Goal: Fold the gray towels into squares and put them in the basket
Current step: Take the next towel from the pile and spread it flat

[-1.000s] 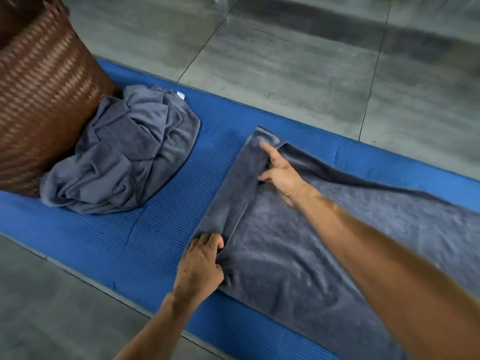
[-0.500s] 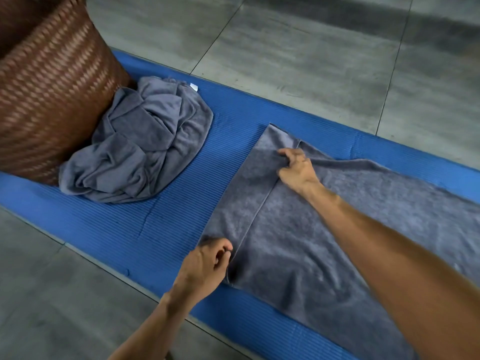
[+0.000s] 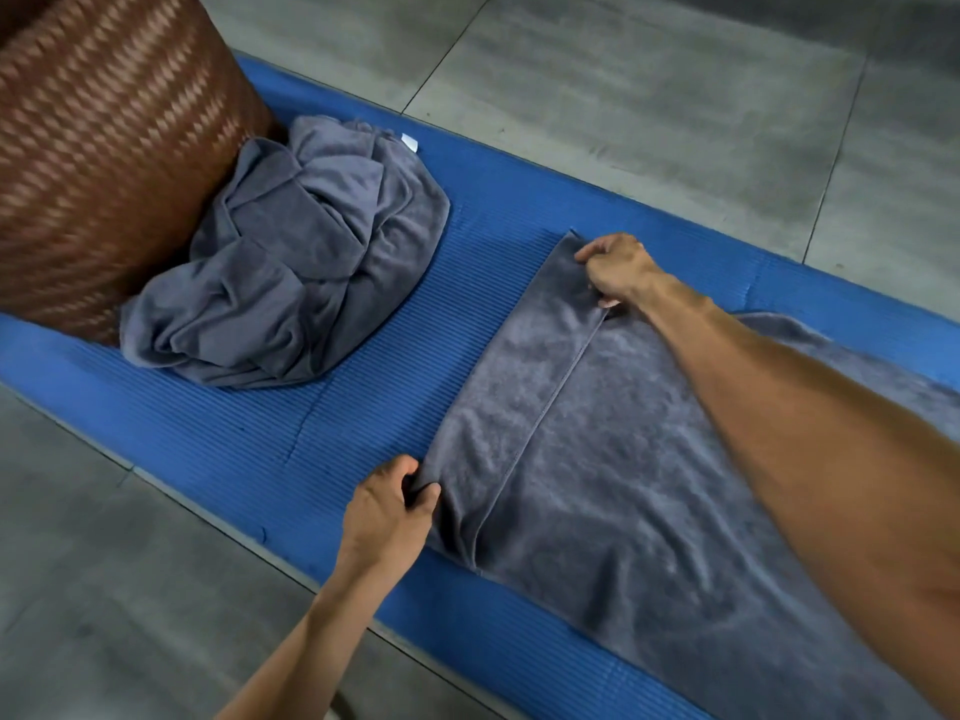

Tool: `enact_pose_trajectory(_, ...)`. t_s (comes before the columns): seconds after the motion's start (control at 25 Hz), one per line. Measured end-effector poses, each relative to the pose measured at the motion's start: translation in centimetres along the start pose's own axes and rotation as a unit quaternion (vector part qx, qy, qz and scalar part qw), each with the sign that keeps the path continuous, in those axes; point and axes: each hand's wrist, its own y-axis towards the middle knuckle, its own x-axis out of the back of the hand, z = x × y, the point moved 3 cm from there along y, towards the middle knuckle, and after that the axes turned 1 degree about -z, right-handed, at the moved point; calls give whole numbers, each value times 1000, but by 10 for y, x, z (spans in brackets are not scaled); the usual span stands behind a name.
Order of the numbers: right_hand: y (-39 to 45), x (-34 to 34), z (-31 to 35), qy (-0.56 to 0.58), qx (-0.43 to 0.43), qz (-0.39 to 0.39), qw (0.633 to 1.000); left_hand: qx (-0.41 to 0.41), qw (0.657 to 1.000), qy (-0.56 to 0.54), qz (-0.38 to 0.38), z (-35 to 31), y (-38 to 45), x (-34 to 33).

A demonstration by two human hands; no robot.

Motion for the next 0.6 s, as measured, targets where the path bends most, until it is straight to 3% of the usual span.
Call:
enact_pose_trajectory(0.16,22,3,8,32,52,-10,998,-17,999,-14,-24,1,1,6)
enact_pose_trajectory(0.32,8,0,26,17,183,22,983,0,997,-32,-72,0,6,14)
enact_pose_trajectory(0.44,-44,-19,7,37,204,-60,976,-12,997,-43,-57,0,6,12)
enact_pose_trajectory(0.52,-106,-63,-25,-36,245,-86,965,-19,998,-41,-48,5,6,11)
enact_pose_trajectory(0.6,-174,-112,-54,-160,325,-40,931,-15,998,-24,-55,7,6,13)
